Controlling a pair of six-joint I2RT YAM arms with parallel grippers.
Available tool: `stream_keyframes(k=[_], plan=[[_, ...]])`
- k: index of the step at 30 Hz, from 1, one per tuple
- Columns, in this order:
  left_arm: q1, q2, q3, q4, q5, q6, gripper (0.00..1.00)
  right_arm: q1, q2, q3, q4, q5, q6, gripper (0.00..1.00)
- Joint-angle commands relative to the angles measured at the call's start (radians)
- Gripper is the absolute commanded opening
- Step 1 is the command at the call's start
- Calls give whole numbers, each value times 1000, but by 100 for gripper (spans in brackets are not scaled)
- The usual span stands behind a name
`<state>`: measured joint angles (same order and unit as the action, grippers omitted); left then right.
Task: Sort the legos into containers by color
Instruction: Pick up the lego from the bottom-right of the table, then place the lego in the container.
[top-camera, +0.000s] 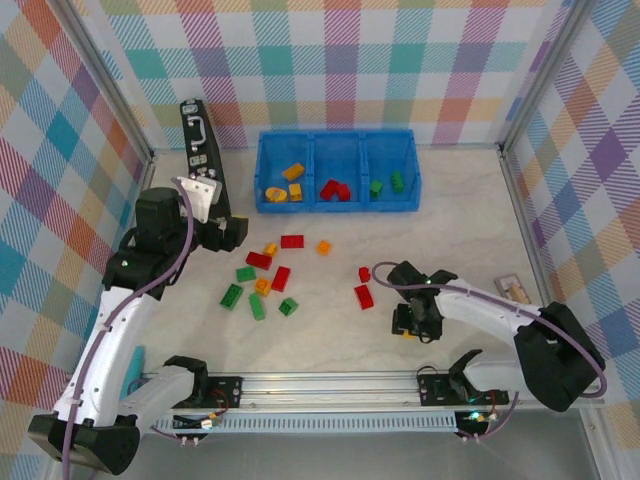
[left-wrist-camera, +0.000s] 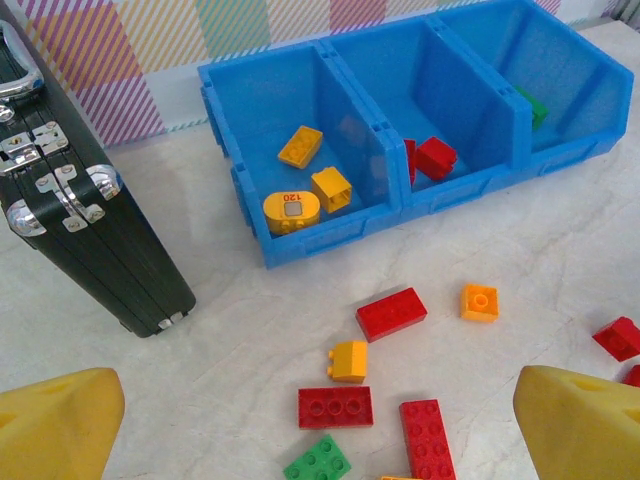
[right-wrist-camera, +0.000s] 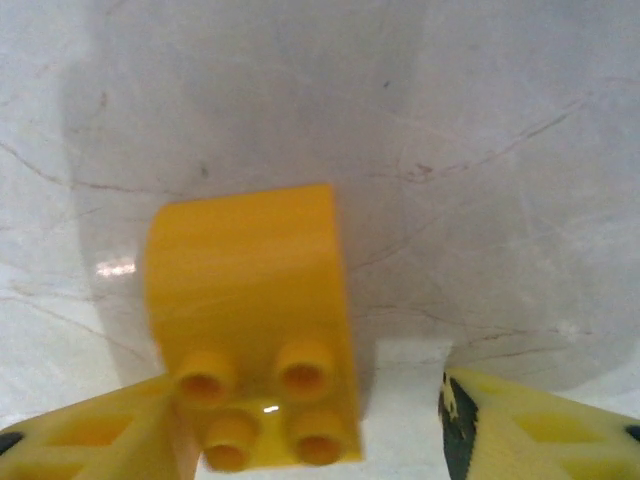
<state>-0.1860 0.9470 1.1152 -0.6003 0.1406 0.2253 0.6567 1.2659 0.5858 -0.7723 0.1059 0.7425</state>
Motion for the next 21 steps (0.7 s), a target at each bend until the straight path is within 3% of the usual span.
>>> stream_keyframes(k=[1,6,10,16,21], plan=[[14,-8,6,-9,3,-6,100,12,21,22,26,5,-5,50],[14,-5,6,-10,2,-6,100,12,33,41,21,13,-18,36],[14,-14,5,-13,2,-9,100,-11,43,123,60,-18,-89,32],[14,-38,3,-10,-2,-6,100,-57,169,500,71,35,-389,32],[14,-55,4,-13,-12,-1,100,-63,380,822,272,-10,-606,32]])
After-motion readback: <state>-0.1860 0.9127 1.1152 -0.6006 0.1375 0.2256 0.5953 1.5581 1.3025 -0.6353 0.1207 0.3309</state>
